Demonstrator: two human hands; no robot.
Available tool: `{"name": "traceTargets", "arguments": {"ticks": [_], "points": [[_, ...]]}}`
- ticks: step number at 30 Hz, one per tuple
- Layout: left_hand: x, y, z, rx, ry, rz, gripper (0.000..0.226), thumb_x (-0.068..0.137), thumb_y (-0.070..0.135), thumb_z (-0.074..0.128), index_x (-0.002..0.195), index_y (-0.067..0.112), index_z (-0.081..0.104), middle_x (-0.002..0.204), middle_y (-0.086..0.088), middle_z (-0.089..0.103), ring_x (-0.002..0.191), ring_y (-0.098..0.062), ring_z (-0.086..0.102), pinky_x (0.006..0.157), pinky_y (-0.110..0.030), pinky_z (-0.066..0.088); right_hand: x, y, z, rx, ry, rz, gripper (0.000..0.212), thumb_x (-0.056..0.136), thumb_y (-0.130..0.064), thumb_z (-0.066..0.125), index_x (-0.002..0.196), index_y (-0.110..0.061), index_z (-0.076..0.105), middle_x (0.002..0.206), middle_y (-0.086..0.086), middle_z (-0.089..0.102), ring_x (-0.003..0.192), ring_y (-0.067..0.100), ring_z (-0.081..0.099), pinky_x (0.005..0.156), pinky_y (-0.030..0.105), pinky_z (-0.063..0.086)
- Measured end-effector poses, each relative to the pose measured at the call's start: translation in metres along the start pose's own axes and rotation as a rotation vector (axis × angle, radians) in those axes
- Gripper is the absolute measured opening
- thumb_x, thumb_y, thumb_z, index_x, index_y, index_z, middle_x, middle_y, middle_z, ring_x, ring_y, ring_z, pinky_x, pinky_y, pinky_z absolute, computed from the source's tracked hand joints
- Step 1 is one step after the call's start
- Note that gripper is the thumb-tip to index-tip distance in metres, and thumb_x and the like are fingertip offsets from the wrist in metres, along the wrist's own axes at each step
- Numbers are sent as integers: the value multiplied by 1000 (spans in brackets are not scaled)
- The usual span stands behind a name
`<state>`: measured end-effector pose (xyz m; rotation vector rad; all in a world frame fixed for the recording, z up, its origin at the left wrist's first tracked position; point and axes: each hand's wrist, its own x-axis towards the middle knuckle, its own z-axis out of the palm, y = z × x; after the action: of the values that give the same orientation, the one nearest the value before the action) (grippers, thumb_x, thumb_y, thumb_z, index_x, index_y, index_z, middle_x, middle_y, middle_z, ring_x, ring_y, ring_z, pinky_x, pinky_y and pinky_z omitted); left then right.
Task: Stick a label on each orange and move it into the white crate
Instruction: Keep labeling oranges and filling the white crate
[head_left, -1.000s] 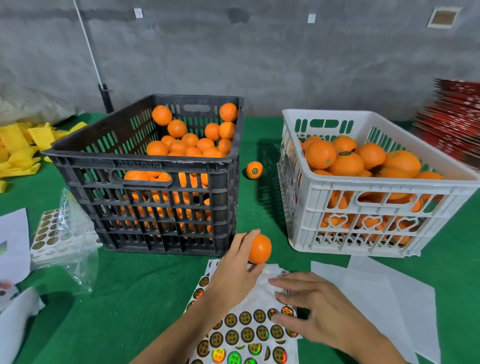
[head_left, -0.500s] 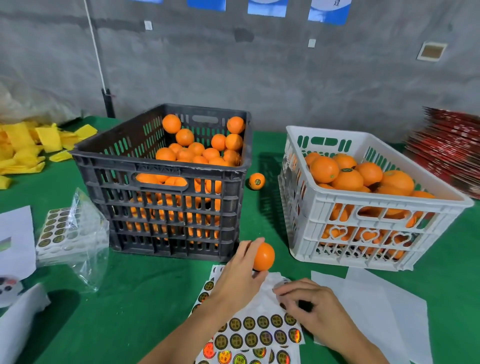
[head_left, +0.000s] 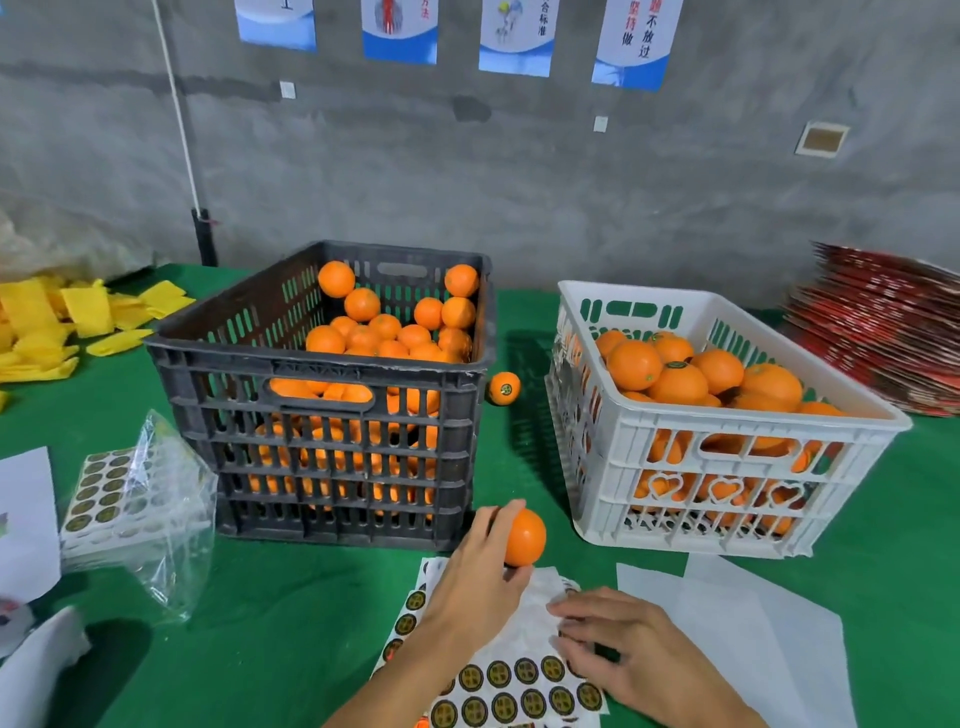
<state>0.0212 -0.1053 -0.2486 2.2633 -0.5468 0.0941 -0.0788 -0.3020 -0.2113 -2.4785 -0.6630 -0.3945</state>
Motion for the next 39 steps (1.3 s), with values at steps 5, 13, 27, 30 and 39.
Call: {"name": "traceTargets", "arguments": {"ticks": [5, 13, 27, 30, 39], "points": [[-3, 2, -2, -15, 16, -9, 70, 97, 33, 69, 151, 47, 27, 140, 21, 33, 113, -13, 59, 97, -36, 49, -4, 8, -4, 36, -118, 152, 49, 89, -60, 70, 121, -24, 77, 128, -34, 62, 119, -15, 56, 108, 15, 43], [0, -1, -3, -21, 7, -10, 70, 96, 35, 71, 148, 53, 27, 141, 23, 33, 119, -16, 57, 102, -41, 49, 1, 26, 0, -59, -261, 177, 75, 85, -85, 49, 143, -38, 58, 141, -54, 32, 135, -23, 27, 113, 2, 18], [5, -5, -2, -25, 57, 5, 72, 90, 38, 78, 148, 48, 36, 142, 23, 41, 112, -4, 54, 85, 1, 37, 3, 12, 1, -433, -15, -252, 23, 88, -46, 72, 83, -26, 83, 102, -18, 77, 93, 7, 70, 79, 24, 59], [5, -3, -4, 1, 55, -4, 72, 90, 42, 77, 147, 47, 35, 142, 22, 42, 112, -1, 51, 85, 4, 34, 4, 10, 6, -490, -4, -256, 31, 92, -41, 60, 74, -23, 78, 89, -15, 74, 83, 9, 69, 71, 27, 58], [5, -3, -4, 25, 74, 7, 70, 87, 48, 77, 140, 58, 31, 136, 23, 45, 115, -1, 53, 99, -22, 47, -6, 10, -1, -484, 9, -220, 33, 87, -61, 71, 89, -30, 82, 100, -16, 77, 85, 5, 70, 73, 24, 59]]}}
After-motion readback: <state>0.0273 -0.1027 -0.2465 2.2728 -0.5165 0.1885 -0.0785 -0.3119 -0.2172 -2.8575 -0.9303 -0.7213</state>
